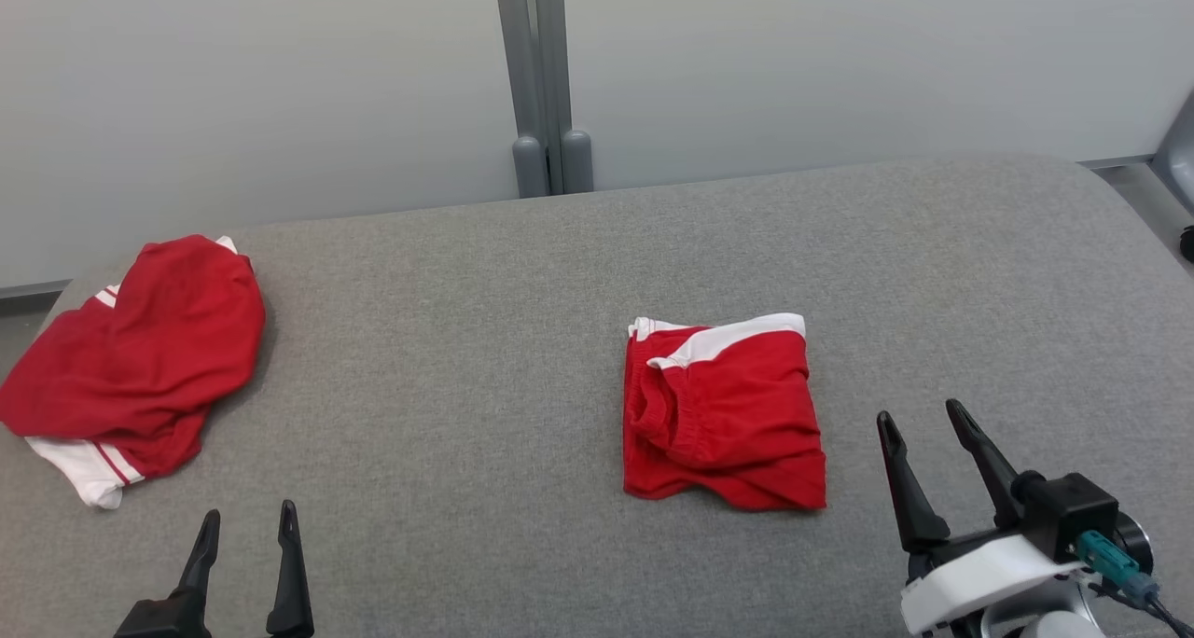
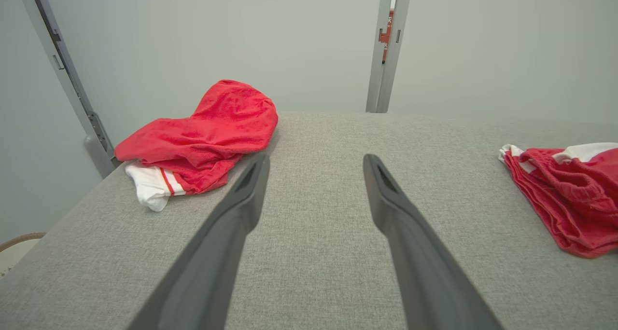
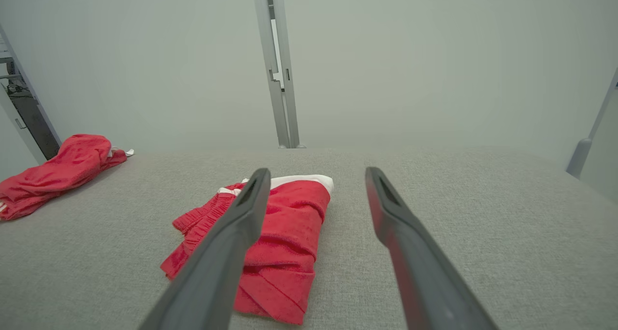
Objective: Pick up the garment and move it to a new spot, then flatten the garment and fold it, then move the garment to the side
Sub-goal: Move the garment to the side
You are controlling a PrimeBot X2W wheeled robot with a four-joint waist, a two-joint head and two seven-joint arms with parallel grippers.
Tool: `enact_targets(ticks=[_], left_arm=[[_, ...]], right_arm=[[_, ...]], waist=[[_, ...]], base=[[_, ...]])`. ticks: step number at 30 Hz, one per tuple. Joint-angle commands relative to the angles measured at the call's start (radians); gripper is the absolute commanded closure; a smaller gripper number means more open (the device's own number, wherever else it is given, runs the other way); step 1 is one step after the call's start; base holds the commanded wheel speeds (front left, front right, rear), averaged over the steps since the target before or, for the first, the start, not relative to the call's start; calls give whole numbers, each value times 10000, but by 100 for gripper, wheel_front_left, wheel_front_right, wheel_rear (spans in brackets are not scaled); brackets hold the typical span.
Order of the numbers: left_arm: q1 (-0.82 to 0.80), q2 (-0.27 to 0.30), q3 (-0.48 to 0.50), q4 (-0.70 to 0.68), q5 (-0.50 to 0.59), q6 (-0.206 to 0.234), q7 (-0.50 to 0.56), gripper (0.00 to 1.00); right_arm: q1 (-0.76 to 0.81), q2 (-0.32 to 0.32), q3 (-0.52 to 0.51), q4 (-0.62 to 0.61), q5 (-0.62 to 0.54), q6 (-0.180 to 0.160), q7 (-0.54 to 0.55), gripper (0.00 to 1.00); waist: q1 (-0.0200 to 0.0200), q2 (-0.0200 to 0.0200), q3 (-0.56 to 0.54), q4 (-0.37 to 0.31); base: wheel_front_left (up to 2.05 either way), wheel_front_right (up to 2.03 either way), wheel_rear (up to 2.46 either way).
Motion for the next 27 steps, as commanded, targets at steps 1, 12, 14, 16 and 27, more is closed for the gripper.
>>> enact_targets(ticks=[1, 12, 14, 16, 27], left_arm=[[-48, 23, -40, 2, -35, -29, -1, 0], [-418, 24, -556, 160, 17, -41, -1, 0], [-488, 26, -659, 197, 12, -40, -1, 0], [-574, 24, -736, 217, 26, -44, -1, 0], [-1198, 24, -1001, 267, -34, -57, -1, 0]], right_arm=[[-340, -73, 111, 114, -91, -1, -28, 0], [-3147, -327, 1040, 3060, -157, -3, -24, 0], [-3468, -299, 1009, 3820, -87, -3, -23, 0], [-3815, -296, 951, 4517, -63, -3, -17, 0], [-4985, -138, 512, 7559, 534, -3, -24, 0]], waist=[[0, 0, 69, 58], [0, 0, 671, 853], [0, 0, 780, 1044], [0, 0, 979, 1220], [0, 0, 2021, 1788]], base=[[0, 0, 0], [0, 0, 0], [0, 0, 0], [0, 0, 0], [0, 0, 0]])
